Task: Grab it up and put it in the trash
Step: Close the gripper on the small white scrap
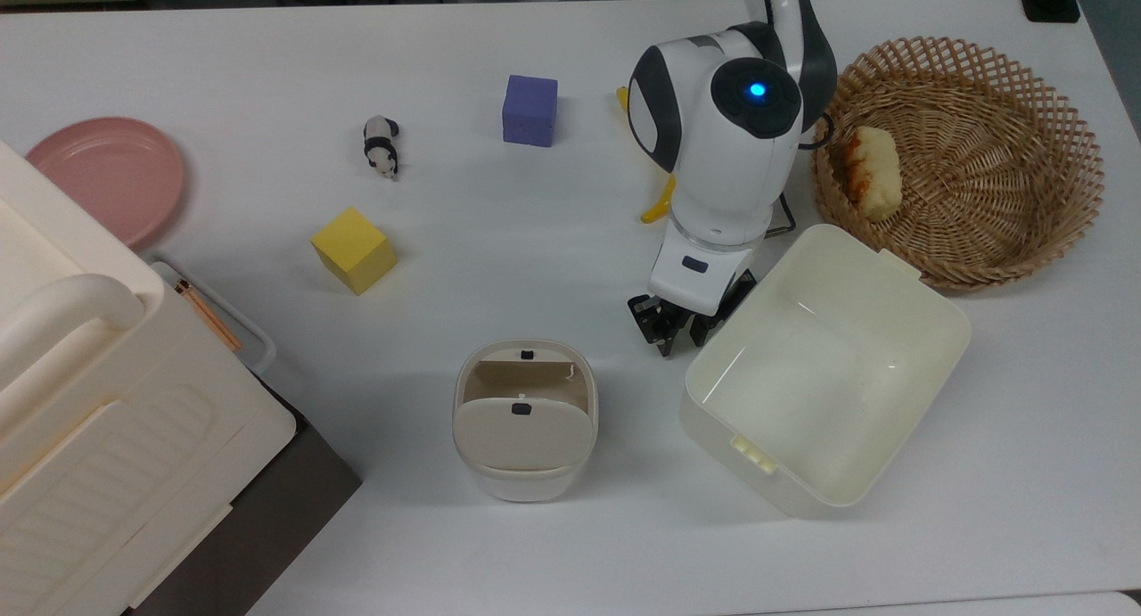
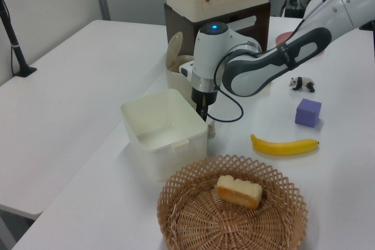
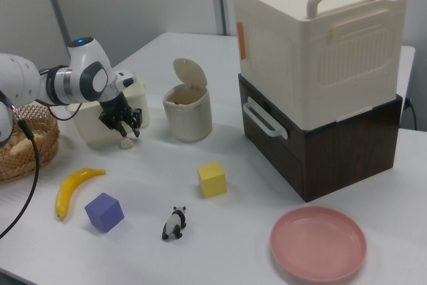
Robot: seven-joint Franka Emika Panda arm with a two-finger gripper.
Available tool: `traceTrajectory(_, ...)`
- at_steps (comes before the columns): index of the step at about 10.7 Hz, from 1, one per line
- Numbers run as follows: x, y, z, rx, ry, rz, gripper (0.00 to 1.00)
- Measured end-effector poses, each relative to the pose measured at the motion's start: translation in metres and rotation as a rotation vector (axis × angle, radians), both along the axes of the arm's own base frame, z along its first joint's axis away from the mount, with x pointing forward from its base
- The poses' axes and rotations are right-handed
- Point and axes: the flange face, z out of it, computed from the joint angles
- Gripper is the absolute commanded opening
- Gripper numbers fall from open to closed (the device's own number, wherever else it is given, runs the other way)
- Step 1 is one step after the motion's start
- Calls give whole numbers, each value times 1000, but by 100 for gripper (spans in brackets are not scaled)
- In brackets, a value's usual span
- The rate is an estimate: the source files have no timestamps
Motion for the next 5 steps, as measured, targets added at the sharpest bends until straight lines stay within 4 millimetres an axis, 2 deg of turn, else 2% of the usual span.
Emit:
traceTrajectory(2, -1, -1, -1, -7, 15, 0, 80)
traceTrajectory(3, -4, -3, -5, -21, 49, 6, 75)
traceTrajectory(4, -7, -4, -8, -32, 79, 11, 62)
traceTrajectory(5, -8, -5, -9, -37, 91, 17, 54)
